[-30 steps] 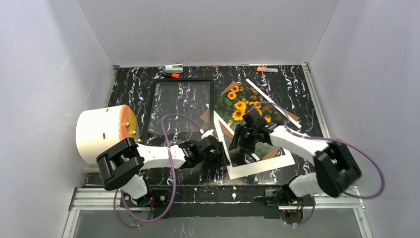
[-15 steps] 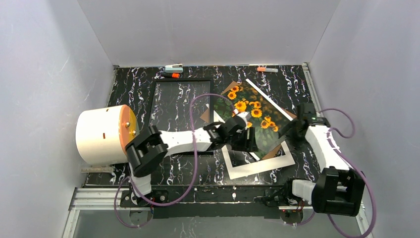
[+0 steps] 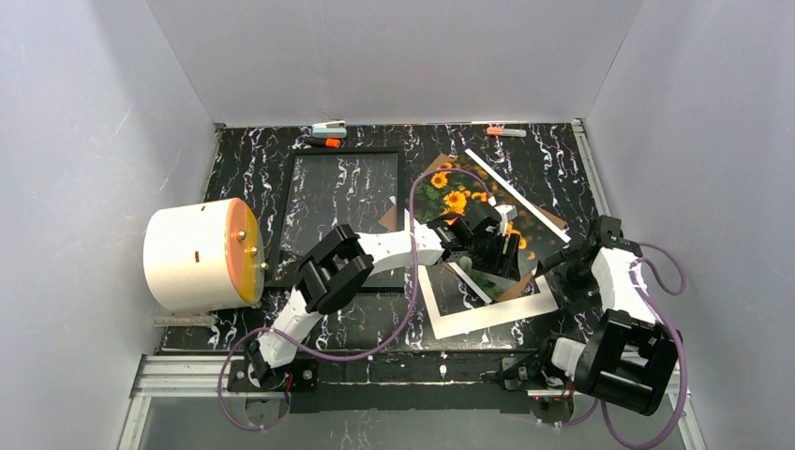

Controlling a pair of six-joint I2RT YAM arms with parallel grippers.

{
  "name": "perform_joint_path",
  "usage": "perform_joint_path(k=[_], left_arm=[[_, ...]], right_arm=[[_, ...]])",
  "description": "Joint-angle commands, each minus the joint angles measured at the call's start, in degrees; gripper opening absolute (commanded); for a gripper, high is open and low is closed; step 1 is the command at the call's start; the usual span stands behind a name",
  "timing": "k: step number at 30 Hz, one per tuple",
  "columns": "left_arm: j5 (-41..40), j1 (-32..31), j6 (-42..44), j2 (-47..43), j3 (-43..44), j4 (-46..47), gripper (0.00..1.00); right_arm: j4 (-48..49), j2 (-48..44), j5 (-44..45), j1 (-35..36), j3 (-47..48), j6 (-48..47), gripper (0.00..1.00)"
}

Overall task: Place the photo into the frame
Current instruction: Pick up the photo frame item at the center of the board.

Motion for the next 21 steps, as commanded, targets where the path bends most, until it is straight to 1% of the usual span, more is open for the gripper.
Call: perform_joint_path(k=[1,5,8,9,10,14,18,21], left_arm=[[6.01,1.73,2.92,1.67,4.5,-2.02,0.57],[9.11,2.01,3.87,2.92,4.74,-1.17,0.57],[10.81,2.02,4.53,3.93,4.47,-1.05,0.57],[10.84,2.02,4.67,4.14,4.08,-1.05,0.56],[10.61,2.02,5.04,4.41,3.24,-1.23,0.55],[10.47,2.1,6.23,5.28,2.72,-2.71,0.53],[10.74,2.23,6.51,5.6,2.27,-3.4,0.53],[10.78,2.28,6.76,5.6,1.74,-3.78,0.53]], right_arm=[[-0.21,-2.04,-6.12,-0.73,-4.34,4.2,0.99],[1.03,-1.94,-6.4,-0.74,-6.45,5.64,0.99],[4.0,-1.65,-7.27,-0.74,-8.65,6.35,0.99],[5.6,-1.75,-7.97,-0.74,-9.54,6.34,0.99],[9.29,-2.23,-8.76,-0.74,-11.68,6.57,0.98],[16.43,-5.16,-9.84,-0.74,-14.61,6.58,0.96],[22.43,-6.84,-11.54,-0.74,-18.21,6.56,0.96],[26.85,-8.04,-14.43,-0.74,-20.5,6.21,0.95]])
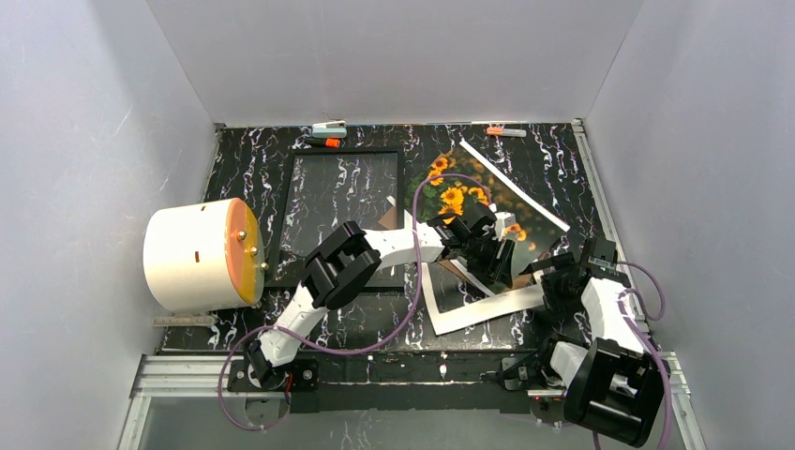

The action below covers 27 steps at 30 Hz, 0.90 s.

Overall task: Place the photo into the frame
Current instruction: Pick up the photo frame item at the center of the board.

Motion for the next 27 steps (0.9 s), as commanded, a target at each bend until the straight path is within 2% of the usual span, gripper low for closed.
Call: perform_joint_path(k=[1,9,14,18,22,27], left_arm=[[1.52,0.03,1.61,0.5,-1.2,-2.16,0.53],[3.72,0.16,1.89,0.67,-1.98,-1.85,0.54],[6.35,0.91,0.57,0.17,-1.08,-1.69,0.57],[10.19,2.33,-3.85,-0.79,-0.91,1.0,0.58],[13.05,3.18,-5.6,-0.89,1.07,-1.91,0.49],[17.45,3.19,-7.0,-0.46,1.96,-3.1,0.21]], right_arm=[[15.19,-0.51,-1.68,-0.06,-6.05,-0.61,0.95],[25.76,-6.41,-8.56,-0.06,-9.46,-0.29,0.95],[26.68,-7.54,-10.29,-0.06,-8.97,0.21,0.95],[24.23,-7.81,-9.59,-0.06,-7.96,0.39,0.95],[18.26,-7.11,-6.46,-0.06,-4.82,0.3,0.95],[8.5,-5.41,-1.73,-0.06,2.41,-1.5,0.95]])
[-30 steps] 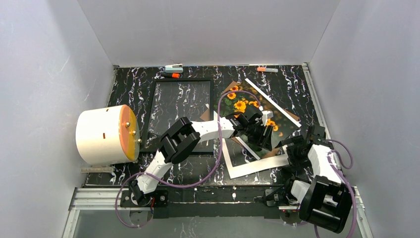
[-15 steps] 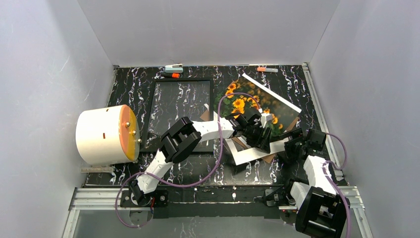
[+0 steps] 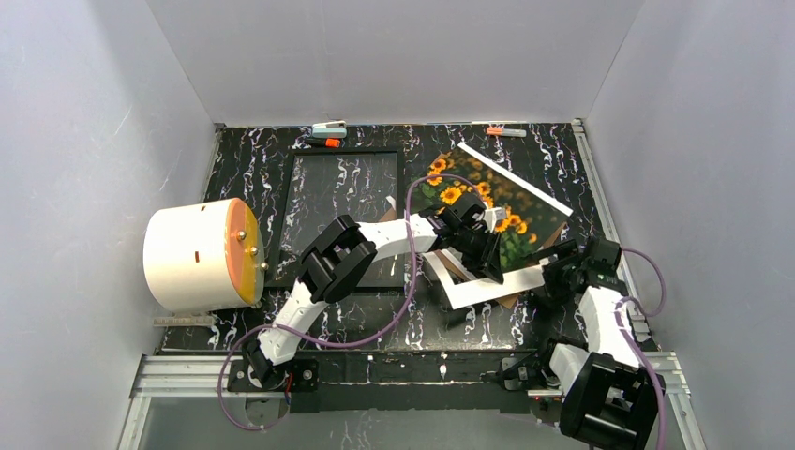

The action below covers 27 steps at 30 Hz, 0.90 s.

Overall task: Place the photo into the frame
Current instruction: Pick up the photo frame item at the center of the board.

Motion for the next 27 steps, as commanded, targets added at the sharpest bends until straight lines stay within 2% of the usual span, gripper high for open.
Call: perform_joint_path(k=[1,7,10,16,19,24,27], left_arm=[[7.09,0.0,-2.03,-0.67,2.24,-1.76,0.18],[11.34,0.08,-4.61,-0.63,2.71,-0.75,0.07],[13.81,0.02,-9.89,-1.34,3.22,4.77,0.0],[17.1,0.56,-28.11,-2.54,3.44,23.01,0.0],[16.77,1.27,-34.8,-2.6,3.55,28.8,0.0],[14.6,2.46,-40.02,-3.09,4.07,33.8,0.0],[13.39,3.18,-43.55,-3.25,4.26,37.96,0.0]], right_arm=[[-8.28,0.74,3.95,-0.08,7.95,-1.35,0.95],[-10.4,0.8,4.01,-0.08,12.88,-0.68,0.95],[-13.62,1.24,5.72,-0.08,16.05,-1.11,0.97],[-21.52,1.37,9.4,-0.08,22.54,-1.94,0.99],[-24.91,1.26,9.27,-0.08,26.24,-2.26,0.99],[-30.11,4.08,10.06,-0.08,31.13,-4.7,0.99],[-27.27,2.94,6.01,-0.08,30.8,-4.78,0.99]])
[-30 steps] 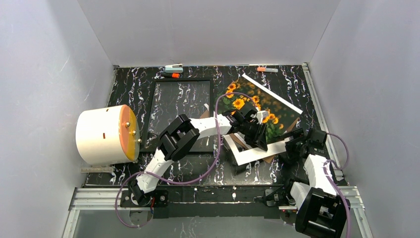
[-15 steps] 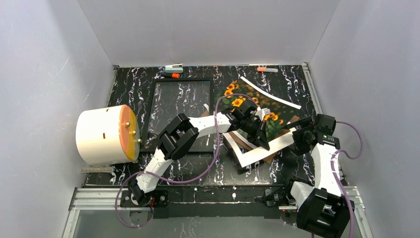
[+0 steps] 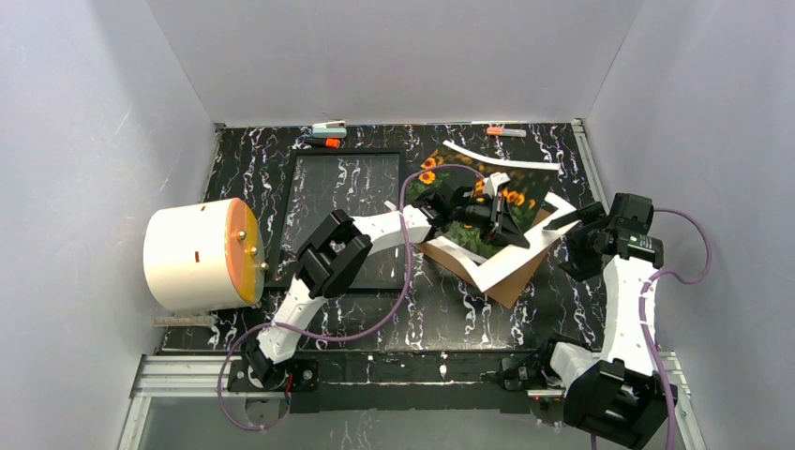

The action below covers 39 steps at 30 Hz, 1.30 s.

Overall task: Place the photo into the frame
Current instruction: Pick up the photo frame item at the center of the board.

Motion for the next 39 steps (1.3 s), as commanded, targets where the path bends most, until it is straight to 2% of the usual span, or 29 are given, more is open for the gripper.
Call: perform_joint_path(k=[1,6,10,13,24,28,31,35,39], left_arm=[[0.03,0.45,-8.63,-3.27,2.88,9.87,0.0],[0.01,0.99,-11.68,-3.68,3.25,12.63,0.0],[0.19,1.26,-13.95,-3.84,2.09,15.14,0.0],[0.03,1.54,-15.48,-3.9,1.28,16.75,0.0],[0.97,2.22,-16.43,-4.17,0.54,18.03,0.0],[0.94,2.98,-16.3,-4.47,0.08,18.11,0.11],[0.43,4.31,-15.77,-5.19,-1.13,18.07,0.23],[0.18,7.14,-13.15,-7.45,-2.96,16.59,0.37],[-0.39,10.06,-7.79,-9.81,-3.87,10.24,0.49]], right_arm=[[2.23,-1.99,-5.37,-0.11,0.38,-1.07,0.99],[18.72,-4.99,-15.87,-0.11,-4.34,2.95,0.97],[28.51,-4.6,-20.06,-0.11,-5.84,4.26,0.88],[30.83,-3.95,-19.55,-0.11,-6.0,4.66,0.79],[39.17,0.31,-17.33,-0.11,-6.78,4.39,0.34],[38.6,2.82,-17.06,-0.11,-4.07,3.26,0.16],[37.06,3.99,-16.19,-0.11,-0.37,1.29,0.1],[33.02,6.96,-16.47,-0.11,8.68,-3.51,0.06],[29.34,11.03,-16.72,-0.11,17.17,-8.5,0.05]])
